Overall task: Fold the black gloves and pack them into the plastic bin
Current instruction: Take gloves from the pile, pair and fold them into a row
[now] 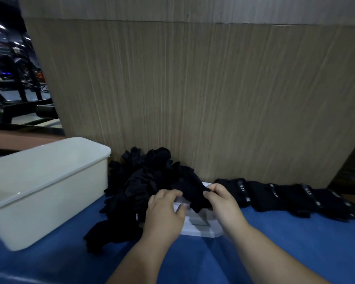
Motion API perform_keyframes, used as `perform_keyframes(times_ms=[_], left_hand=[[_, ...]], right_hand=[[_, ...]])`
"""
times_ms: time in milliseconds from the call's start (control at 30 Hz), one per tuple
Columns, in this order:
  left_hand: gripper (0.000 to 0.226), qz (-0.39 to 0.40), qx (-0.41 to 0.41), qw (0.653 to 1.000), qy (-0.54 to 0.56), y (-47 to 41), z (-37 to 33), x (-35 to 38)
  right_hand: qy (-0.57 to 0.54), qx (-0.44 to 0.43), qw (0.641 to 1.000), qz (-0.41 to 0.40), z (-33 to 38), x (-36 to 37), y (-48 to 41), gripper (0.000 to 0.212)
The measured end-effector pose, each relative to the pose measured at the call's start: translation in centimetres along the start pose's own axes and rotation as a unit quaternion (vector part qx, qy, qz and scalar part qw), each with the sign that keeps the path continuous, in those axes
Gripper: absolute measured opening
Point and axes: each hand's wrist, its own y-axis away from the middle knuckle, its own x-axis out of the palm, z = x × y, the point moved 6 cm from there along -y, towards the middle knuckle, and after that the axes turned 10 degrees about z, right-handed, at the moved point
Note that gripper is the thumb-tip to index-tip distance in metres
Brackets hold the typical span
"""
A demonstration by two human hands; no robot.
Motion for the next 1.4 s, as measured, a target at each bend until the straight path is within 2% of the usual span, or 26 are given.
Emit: perform_keyframes(times_ms=[100,167,333,400,533,667,833,967,1200,1300,1400], left_hand=[[0.026,0.096,-0.006,0.984,0.152,0.6,-1.8,2.1],[0.021,0.14,-0.008,0.972,0.187,0.9,-3.3,3.9],[0.026,0.2,0.036,0.958,0.204,1.9,-6.7,8.2],[0.024,0.217,0.048,0.956,0.194,2.0,-7.8,9.8],[0.017,0.226,0.052,0.956,0.182,1.9,-9.4,12.3],[0.019,0.241,0.064,0.95,0.189,1.8,-11.1,14.2],[0.02,0.245,0.071,0.95,0.181,1.5,-12.4,16.0],[0.022,0.224,0.068,0.952,0.2,1.1,-13.1,16.6],[0.025,0.158,0.109,0.972,0.133,1.0,-13.9,16.9],[0.026,0.133,0.124,0.979,0.096,1.1,-14.2,16.8],[0.024,0.115,0.134,0.982,0.063,1.3,-14.5,16.6]], right_hand=[[-0.07,0.009,0.997,0.024,-0.6,-1.3,1.3,0.016],[-0.094,0.001,0.995,0.026,-1.1,-3.0,2.6,0.012],[-0.152,-0.005,0.988,0.029,-2.7,-7.9,5.9,0.009],[-0.141,-0.009,0.989,0.045,-3.2,-9.4,7.2,0.008],[-0.148,-0.004,0.985,0.093,-3.9,-12.2,9.2,0.03],[-0.15,0.014,0.981,0.121,-4.5,-15.2,10.2,0.04],[-0.119,0.02,0.985,0.122,-5.1,-17.4,10.7,0.033],[-0.164,0.013,0.976,0.145,-4.9,-18.2,10.5,0.039],[-0.093,0.027,0.992,0.085,-5.6,-19.1,10.1,0.036],[-0.102,0.034,0.992,0.072,-5.7,-19.1,10.0,0.04],[-0.078,0.04,0.995,0.039,-5.9,-19.2,10.0,0.025]])
